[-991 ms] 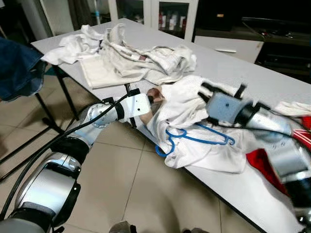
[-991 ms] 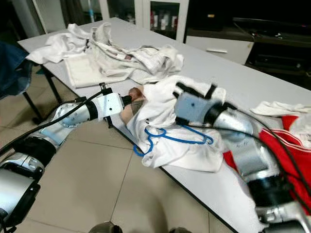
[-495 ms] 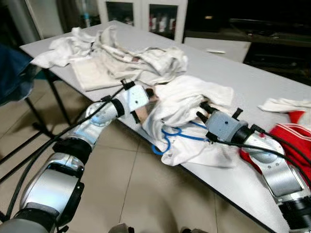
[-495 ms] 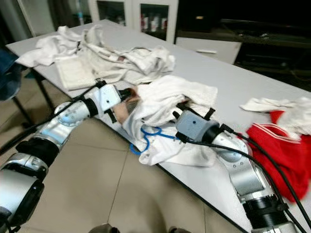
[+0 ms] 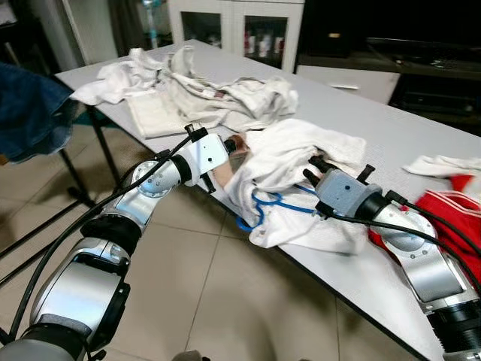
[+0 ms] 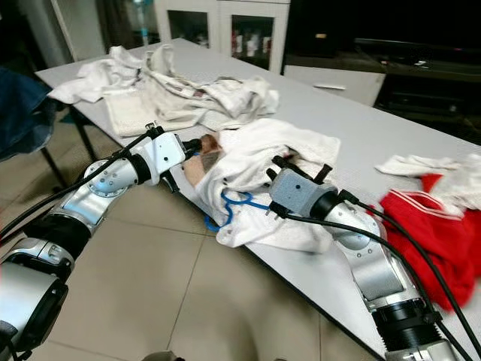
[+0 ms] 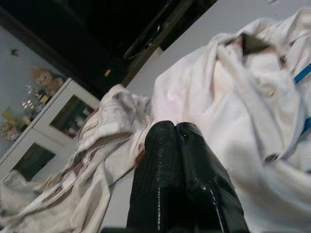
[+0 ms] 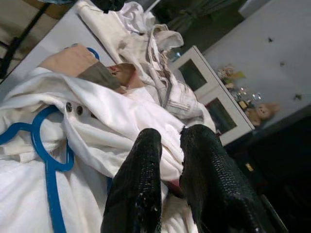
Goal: Hang hanger
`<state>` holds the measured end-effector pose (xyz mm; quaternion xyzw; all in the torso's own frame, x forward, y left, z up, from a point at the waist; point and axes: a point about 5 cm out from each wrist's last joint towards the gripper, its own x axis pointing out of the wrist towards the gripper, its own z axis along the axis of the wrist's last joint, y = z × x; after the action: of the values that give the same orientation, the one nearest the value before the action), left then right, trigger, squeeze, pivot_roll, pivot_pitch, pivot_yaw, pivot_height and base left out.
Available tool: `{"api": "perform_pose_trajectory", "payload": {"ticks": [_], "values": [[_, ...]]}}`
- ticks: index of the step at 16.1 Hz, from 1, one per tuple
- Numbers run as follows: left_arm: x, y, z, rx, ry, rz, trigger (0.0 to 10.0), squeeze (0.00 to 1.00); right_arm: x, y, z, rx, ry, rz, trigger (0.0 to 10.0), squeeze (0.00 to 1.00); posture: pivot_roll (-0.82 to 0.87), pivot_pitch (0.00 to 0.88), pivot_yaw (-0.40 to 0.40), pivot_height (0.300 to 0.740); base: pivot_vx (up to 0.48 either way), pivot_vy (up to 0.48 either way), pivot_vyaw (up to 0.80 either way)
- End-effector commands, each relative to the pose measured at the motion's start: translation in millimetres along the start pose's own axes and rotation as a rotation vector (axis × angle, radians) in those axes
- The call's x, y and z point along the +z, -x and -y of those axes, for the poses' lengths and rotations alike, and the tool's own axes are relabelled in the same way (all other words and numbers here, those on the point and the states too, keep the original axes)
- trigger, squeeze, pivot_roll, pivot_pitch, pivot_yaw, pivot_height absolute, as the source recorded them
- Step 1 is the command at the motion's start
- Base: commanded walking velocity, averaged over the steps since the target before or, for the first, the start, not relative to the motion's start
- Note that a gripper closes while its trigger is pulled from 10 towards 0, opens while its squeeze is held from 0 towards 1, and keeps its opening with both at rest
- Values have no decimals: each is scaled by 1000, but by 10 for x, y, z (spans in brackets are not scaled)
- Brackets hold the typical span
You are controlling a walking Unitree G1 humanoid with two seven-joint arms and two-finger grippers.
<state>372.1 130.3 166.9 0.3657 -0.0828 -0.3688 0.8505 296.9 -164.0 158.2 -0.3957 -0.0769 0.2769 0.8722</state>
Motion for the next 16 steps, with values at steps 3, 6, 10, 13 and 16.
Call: {"api": "perform_pose_trajectory", "payload": {"ticks": [3, 6, 10, 13, 16], "values": [[73, 0, -71, 29, -34, 41, 10000, 0, -21, -15, 53, -49, 2, -12, 10000, 0, -13, 0, 28, 723, 0, 0, 0], [58, 27, -90, 23, -79, 28, 10000, 0, -44, 10, -7, -4, 3, -22, 10000, 0, -14, 0, 25, 723, 0, 0, 0], [51, 24, -68, 35, -37, 40, 10000, 0, 0, 2, 11, -13, -26, -1, 10000, 0, -13, 2, 19, 723, 0, 0, 0], [47, 44, -82, 81, 68, 75, 10000, 0, -3, 20, -30, -51, -59, 7, 10000, 0, -11, 11, 18, 723, 0, 0, 0], [45, 67, -95, 157, 179, 119, 10000, 0, 67, 21, -106, -137, -132, 46, 10000, 0, -13, 15, 16, 723, 0, 0, 0]]}}
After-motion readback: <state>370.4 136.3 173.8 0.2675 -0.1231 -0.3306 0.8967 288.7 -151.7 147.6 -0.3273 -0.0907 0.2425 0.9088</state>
